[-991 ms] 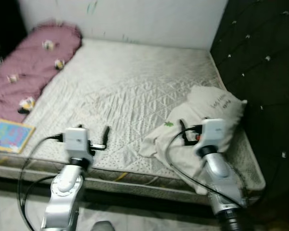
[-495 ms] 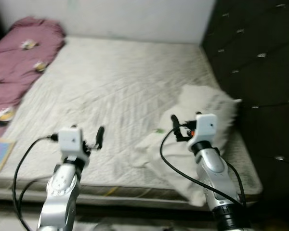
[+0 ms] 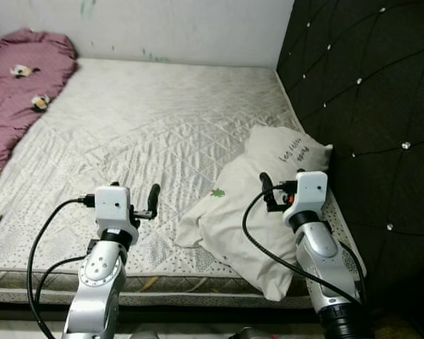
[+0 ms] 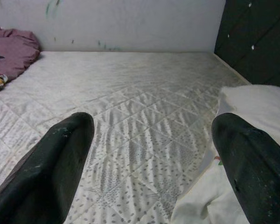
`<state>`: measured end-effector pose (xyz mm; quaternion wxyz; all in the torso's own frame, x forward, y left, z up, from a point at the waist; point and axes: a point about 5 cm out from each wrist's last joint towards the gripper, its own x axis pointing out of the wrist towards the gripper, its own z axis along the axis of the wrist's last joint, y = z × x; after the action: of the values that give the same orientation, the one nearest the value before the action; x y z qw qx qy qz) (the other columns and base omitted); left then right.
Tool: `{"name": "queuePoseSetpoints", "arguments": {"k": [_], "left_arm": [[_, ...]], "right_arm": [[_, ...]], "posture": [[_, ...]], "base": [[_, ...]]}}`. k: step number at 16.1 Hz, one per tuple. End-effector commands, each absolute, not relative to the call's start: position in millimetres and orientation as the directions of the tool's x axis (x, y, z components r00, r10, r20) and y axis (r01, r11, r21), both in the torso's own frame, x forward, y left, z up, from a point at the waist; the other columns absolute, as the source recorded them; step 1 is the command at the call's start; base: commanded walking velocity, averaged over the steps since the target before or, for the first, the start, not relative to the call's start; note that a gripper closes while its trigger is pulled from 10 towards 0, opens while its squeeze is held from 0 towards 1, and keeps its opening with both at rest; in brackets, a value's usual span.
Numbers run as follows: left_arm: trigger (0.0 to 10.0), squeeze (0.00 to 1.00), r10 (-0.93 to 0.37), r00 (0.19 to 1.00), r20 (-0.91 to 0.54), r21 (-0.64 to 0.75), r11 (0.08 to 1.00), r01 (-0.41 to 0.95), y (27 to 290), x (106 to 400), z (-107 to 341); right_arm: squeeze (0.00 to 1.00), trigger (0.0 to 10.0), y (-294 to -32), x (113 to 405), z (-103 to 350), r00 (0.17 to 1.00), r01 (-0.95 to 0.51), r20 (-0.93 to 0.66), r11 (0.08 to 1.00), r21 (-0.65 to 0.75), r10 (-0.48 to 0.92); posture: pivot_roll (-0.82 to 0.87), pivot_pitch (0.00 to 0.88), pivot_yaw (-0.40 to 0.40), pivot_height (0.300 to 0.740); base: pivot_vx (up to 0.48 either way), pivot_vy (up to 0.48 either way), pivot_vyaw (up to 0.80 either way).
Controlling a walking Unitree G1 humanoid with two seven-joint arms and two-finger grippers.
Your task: Clean up the room
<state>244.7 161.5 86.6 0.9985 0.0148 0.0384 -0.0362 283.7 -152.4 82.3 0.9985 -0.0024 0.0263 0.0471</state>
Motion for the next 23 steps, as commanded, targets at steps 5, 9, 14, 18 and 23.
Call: {"name": "queuePoseSetpoints", "arguments": {"k": [5,9,14,18,23], "left_arm": [[10.0,0.0,-0.102,0.991,-0.084,0.052,0.993,0.107,157.3,245.7,87.2],[10.0,0.0,-0.092,0.992,-0.081,0.044,0.994,0.096,157.2,246.4,87.3],[10.0,0.0,-0.061,0.996,-0.065,0.025,0.998,0.062,160.7,247.3,89.0],[10.0,0.0,-0.001,1.0,0.0,0.048,0.999,0.001,166.4,247.1,98.5],[10.0,0.0,-0.036,0.998,-0.044,0.007,0.999,0.037,157.7,246.0,93.0]], "right_arm": [[0.0,10.0,-154.6,284.4,83.7,0.995,-0.08,-0.051,0.997,-0.004,0.08],[0.0,10.0,-155.9,284.7,83.8,0.996,-0.077,-0.05,0.997,-0.005,0.077],[0.0,10.0,-155.5,285.5,84.0,0.996,-0.08,-0.049,0.997,-0.006,0.079],[0.0,10.0,-156.0,283.9,83.9,0.996,-0.075,-0.045,0.997,-0.008,0.074],[0.0,10.0,-155.9,282.3,82.7,0.996,-0.076,-0.045,0.997,-0.006,0.076]], "posture": [[0.01,0.0,-0.036,0.74],[0.01,0.0,-0.033,0.74],[0.01,0.0,-0.034,0.74],[0.01,0.0,-0.033,0.74],[0.01,0.0,-0.025,0.74]], "base": [[0.0,-0.235,0.0],[0.0,-0.442,0.0],[0.0,-0.072,0.0],[0.0,0.0,0.0],[0.0,0.0,0.0]]}}
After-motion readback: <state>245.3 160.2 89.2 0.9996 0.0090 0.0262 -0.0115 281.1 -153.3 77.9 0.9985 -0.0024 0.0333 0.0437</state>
